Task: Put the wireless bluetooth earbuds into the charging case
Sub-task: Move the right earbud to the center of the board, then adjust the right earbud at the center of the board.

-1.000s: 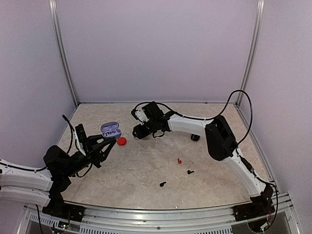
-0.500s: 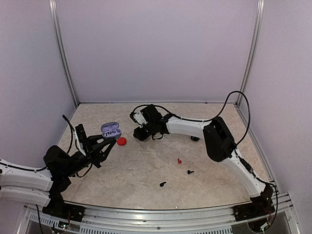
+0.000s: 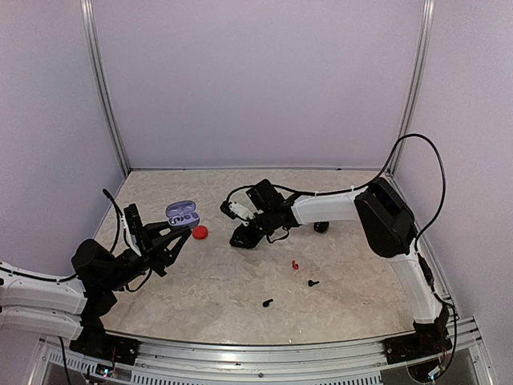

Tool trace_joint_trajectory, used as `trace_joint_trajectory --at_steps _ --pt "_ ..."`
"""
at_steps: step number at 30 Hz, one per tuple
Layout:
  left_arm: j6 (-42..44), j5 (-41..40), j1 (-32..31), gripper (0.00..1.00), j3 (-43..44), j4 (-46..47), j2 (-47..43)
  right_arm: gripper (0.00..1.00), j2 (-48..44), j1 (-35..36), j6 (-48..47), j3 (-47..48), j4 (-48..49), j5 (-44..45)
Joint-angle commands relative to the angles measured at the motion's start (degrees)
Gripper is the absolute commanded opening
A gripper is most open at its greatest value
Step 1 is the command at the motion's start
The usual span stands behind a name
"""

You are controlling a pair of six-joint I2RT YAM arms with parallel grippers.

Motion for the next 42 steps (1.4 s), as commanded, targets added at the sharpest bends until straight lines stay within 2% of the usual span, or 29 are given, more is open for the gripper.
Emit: trace_joint_trajectory --at_steps 1,7,12,16,23,31,42 --pt "0.0 0.5 0.2 0.0 0.1 0.4 -0.5 0.27 -8.2 1.5 -5.2 -9.0 1.6 -7.3" --pt "0.0 0.7 0.2 0.0 0.1 1.1 0.1 0.29 -13.5 3.8 -8.8 -18.9 1.9 -5.6" --pt "0.2 1.3 0.2 0.0 0.5 1.2 0.7 0.37 -15.3 4.9 -9.8 -22.8 2.6 -2.4" --pt "0.4 1.2 0.2 0.0 0.5 0.7 0.2 0.47 -15.8 4.9 -9.6 -24.2 2.1 1.3" --pt "0.6 0.8 0.2 0.0 0.2 -0.1 -0.8 0.54 -18.4 4.8 -7.6 -26.9 3.0 8.7" --pt "0.9 0.8 0.2 0.0 0.2 0.0 -0.6 0.49 -17.9 2.7 -4.5 -26.8 5.0 9.8" --pt "1.2 0.6 0.2 0.0 -0.4 -0.4 -1.4 0.43 -12.9 3.1 -6.4 -20.1 2.9 -1.9"
